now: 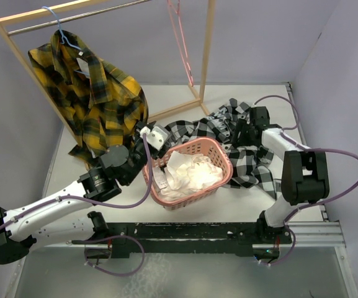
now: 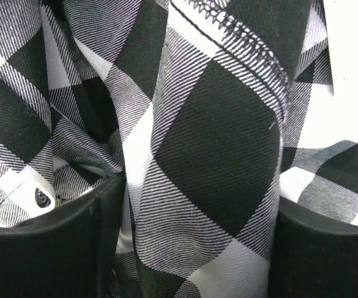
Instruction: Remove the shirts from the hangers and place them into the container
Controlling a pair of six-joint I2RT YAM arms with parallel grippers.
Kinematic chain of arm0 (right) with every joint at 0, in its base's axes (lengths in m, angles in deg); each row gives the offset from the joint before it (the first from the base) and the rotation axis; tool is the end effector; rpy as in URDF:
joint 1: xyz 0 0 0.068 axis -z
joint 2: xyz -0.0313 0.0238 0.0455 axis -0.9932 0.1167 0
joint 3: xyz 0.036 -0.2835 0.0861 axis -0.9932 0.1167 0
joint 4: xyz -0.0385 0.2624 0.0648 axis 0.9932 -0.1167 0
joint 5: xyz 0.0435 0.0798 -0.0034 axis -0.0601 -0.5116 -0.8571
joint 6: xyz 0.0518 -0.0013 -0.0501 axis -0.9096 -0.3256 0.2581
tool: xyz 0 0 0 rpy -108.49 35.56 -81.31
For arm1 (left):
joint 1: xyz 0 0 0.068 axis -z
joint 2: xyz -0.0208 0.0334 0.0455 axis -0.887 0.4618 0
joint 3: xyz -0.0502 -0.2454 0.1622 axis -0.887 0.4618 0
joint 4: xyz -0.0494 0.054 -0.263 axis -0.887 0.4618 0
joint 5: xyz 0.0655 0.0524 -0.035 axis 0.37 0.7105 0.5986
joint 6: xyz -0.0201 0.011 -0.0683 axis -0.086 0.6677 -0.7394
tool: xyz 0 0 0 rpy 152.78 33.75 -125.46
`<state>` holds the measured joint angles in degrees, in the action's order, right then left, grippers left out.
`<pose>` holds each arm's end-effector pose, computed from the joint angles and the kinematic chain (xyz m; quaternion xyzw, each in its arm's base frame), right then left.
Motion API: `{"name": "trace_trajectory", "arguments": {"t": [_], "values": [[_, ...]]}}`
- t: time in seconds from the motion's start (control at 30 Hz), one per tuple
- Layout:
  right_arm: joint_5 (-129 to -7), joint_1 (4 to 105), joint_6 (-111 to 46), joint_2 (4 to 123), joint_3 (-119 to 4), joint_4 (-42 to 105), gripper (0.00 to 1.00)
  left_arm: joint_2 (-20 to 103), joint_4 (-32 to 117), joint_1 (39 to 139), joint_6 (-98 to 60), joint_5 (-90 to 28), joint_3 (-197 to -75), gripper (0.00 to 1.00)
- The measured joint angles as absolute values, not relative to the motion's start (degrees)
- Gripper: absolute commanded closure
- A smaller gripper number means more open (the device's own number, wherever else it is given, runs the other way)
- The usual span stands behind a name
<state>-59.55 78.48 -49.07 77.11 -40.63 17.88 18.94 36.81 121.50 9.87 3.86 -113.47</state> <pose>0.3719 0.0310 0.2011 0.1539 0.9258 0.0816 0.3355 0.1422 -0.1852 0.4008 0.2745 0.6242 -0.1108 0.7230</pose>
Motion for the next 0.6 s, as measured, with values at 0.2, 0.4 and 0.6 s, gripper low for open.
{"name": "trace_trajectory", "arguments": {"t": [0.2, 0.4, 0.6], "values": [[-59.6, 78.5, -50.8, 77.3, -40.1, 20.2, 0.99, 19.0, 36.8, 121.5, 9.9, 3.9, -113.5, 0.38], [-56.6, 78.5, -52.0, 72.9, -40.0, 20.2, 1.0, 19.3, 36.8, 121.5, 9.9, 3.9, -113.5, 0.38], [-52.9, 78.5, -52.1, 61.1, -47.1, 16.6, 1.0, 19.3, 36.8, 121.5, 9.9, 4.0, -113.5, 0.39]]}}
